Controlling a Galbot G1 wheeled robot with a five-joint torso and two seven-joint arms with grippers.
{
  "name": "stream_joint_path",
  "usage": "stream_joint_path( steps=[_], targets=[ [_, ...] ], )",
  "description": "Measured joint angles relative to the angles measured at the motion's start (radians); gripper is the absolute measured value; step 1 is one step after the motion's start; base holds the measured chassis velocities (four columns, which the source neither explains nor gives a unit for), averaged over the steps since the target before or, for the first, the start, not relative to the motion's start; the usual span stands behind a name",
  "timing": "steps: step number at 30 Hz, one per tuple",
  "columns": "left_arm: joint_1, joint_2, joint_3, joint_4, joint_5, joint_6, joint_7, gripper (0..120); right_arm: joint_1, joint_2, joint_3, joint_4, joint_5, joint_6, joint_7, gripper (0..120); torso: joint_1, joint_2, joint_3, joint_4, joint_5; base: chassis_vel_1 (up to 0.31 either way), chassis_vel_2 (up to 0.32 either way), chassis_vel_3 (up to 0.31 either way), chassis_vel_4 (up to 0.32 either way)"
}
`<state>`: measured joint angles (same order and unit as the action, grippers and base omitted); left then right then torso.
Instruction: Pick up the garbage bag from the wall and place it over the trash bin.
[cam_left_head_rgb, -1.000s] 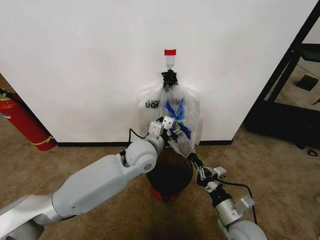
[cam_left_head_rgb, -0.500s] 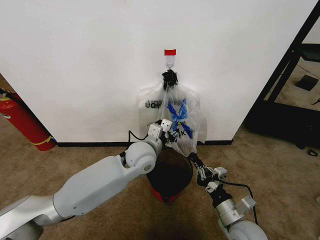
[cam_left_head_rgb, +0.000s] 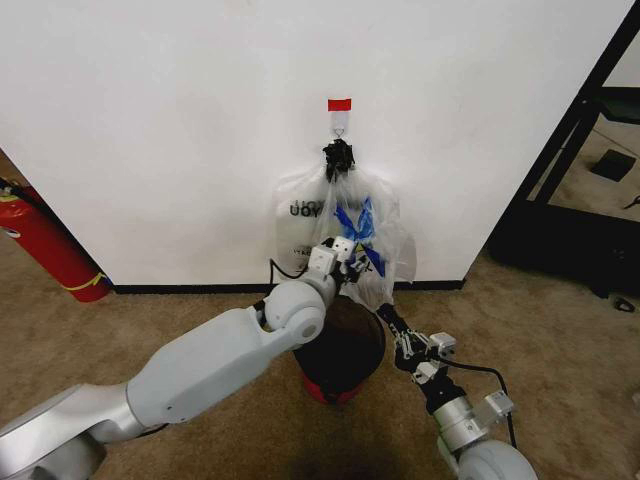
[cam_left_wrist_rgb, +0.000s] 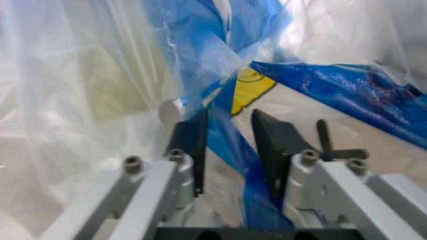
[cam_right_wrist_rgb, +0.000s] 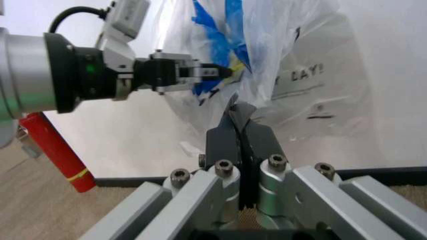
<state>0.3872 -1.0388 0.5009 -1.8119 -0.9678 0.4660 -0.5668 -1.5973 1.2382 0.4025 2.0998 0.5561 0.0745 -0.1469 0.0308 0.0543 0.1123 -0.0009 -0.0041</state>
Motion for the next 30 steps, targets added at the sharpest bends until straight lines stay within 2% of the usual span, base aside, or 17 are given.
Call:
stream_joint_path(
  steps=[8, 14, 23, 28, 30],
  targets=[
    [0.004, 0.017, -0.005, -0.007, -0.007, 0.003, 0.002, 20, 0.009, -0.002, -0.006, -0.001, 0.003, -0.001, 0.003, 0, 0.000, 0.000, 0.000, 0.0000, 0.0000, 0.000, 0.000, 0.000, 0.000],
    [0.006, 0.004, -0.003, -0.006, -0.007, 0.001, -0.003, 0, 0.005, -0.003, -0.001, -0.001, 0.004, -0.002, 0.003, 0, 0.000, 0.000, 0.000, -0.0003, 0.0000, 0.000, 0.000, 0.000, 0.000],
    [-0.002, -0.001, -0.023, -0.026, -0.045, -0.016, -0.022, 0, 0.009, 0.003, 0.004, -0.004, 0.010, 0.000, 0.008, 0, 0.000, 0.000, 0.000, -0.0002, 0.0000, 0.000, 0.000, 0.000, 0.000],
    [0.070, 0.039, -0.125, -0.115, -0.065, -0.098, -0.008, 0, 0.000, 0.013, 0.035, 0.010, 0.023, 0.001, 0.029, 0, 0.000, 0.000, 0.000, 0.0000, -0.0001, 0.000, 0.000, 0.000, 0.000],
    [0.136, 0.054, -0.210, -0.165, -0.067, -0.135, 0.009, 0, -0.008, 0.012, 0.052, 0.015, 0.023, -0.001, 0.047, 0, 0.000, 0.000, 0.000, 0.0000, -0.0001, 0.000, 0.000, 0.000, 0.000]
  ],
)
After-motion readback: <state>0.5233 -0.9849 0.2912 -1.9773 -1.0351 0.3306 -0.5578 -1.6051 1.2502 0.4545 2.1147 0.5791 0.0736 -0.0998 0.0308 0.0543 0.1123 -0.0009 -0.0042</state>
